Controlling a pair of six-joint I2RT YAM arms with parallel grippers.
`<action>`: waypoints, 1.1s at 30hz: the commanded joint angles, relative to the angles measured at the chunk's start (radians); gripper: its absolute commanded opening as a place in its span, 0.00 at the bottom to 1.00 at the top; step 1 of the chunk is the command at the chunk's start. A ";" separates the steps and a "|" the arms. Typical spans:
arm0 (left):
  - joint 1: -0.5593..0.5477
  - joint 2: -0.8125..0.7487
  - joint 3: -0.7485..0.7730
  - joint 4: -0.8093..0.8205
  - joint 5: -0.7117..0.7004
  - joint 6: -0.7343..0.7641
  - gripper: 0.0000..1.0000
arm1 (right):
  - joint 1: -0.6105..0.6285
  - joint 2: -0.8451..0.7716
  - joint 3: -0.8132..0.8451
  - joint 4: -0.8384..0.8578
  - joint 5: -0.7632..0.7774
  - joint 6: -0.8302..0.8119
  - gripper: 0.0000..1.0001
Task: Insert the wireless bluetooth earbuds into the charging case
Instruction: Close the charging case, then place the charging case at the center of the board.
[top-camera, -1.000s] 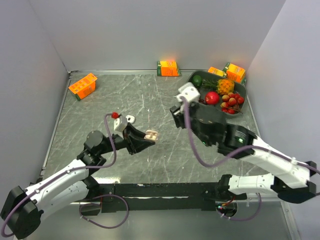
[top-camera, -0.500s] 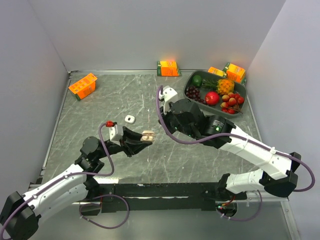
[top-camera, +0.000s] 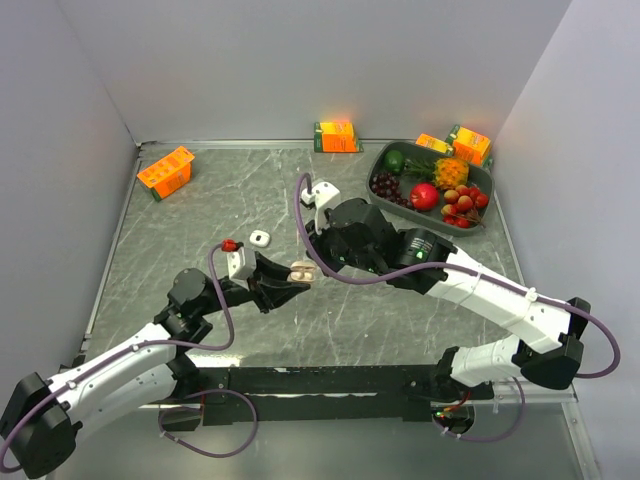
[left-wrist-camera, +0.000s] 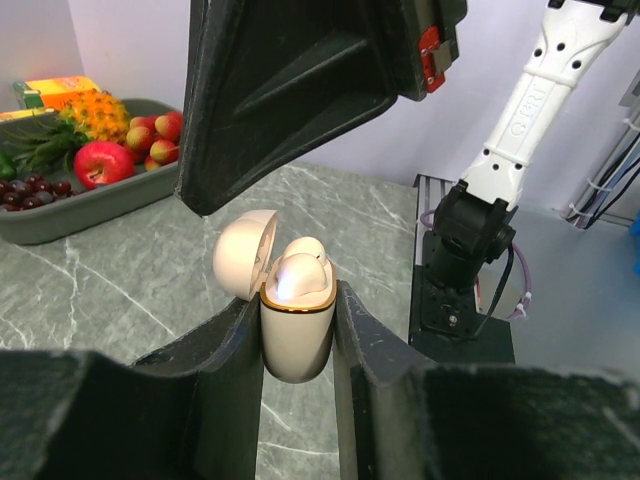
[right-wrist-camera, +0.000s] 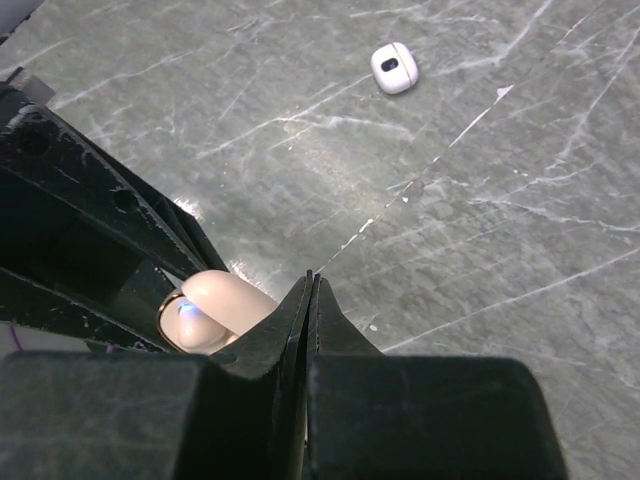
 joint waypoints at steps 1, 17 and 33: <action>-0.012 0.016 0.053 0.013 -0.016 0.024 0.01 | 0.002 -0.008 0.024 0.000 -0.028 0.012 0.00; -0.018 0.024 0.062 0.013 -0.049 0.024 0.01 | 0.042 -0.064 -0.045 0.016 -0.049 0.001 0.00; -0.018 0.068 0.116 -0.196 -0.288 -0.116 0.01 | -0.029 -0.249 -0.134 0.102 0.208 0.113 0.25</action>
